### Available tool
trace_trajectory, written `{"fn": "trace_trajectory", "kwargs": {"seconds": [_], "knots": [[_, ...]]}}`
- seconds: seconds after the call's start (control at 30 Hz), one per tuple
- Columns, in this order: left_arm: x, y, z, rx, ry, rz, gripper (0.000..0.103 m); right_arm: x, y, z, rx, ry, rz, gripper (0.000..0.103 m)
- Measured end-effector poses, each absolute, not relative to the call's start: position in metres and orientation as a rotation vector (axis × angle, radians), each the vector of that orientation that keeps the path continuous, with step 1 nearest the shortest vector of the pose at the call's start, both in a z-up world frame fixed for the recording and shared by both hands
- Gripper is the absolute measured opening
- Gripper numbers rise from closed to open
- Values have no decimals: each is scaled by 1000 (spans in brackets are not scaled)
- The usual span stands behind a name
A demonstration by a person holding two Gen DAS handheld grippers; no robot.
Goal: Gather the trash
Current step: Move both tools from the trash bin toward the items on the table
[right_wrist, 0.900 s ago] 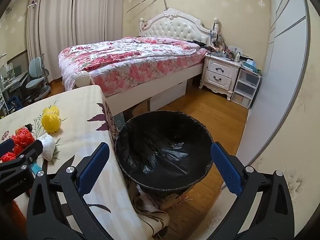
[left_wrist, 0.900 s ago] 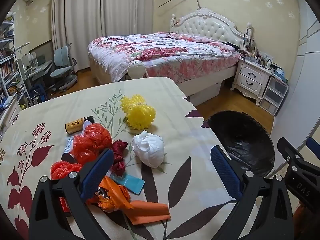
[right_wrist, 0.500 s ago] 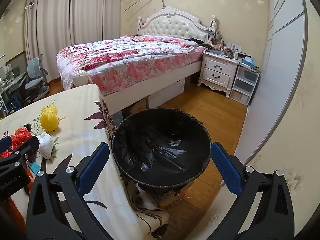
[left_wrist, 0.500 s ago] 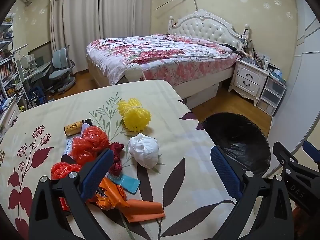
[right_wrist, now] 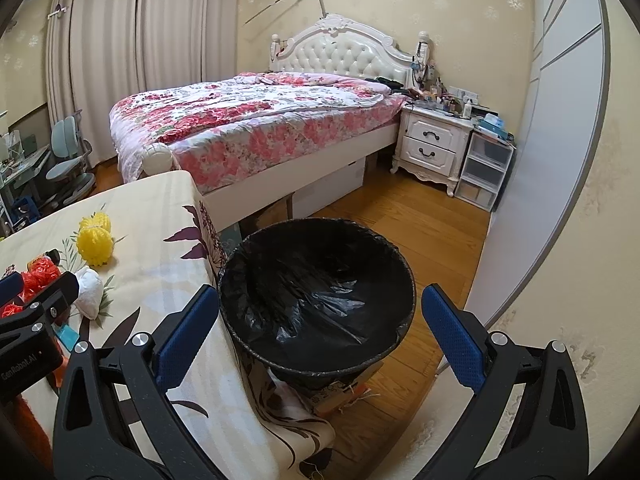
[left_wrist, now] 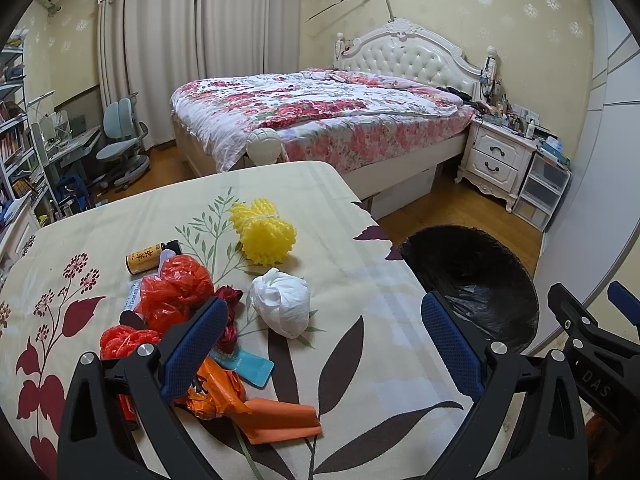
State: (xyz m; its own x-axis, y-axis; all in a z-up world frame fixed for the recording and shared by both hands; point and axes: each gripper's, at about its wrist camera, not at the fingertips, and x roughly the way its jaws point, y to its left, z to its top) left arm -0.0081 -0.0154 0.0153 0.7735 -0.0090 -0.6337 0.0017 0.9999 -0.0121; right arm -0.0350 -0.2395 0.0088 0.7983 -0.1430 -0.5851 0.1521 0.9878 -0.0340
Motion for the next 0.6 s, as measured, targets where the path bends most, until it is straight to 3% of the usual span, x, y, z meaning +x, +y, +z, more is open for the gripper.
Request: {"fn": "trace_trajectory", "kwargs": {"seconds": [0.6], "knots": [[-8,-18,15,-12,689,-8,97,-36,-243,9,19,631,-166,99]]}}
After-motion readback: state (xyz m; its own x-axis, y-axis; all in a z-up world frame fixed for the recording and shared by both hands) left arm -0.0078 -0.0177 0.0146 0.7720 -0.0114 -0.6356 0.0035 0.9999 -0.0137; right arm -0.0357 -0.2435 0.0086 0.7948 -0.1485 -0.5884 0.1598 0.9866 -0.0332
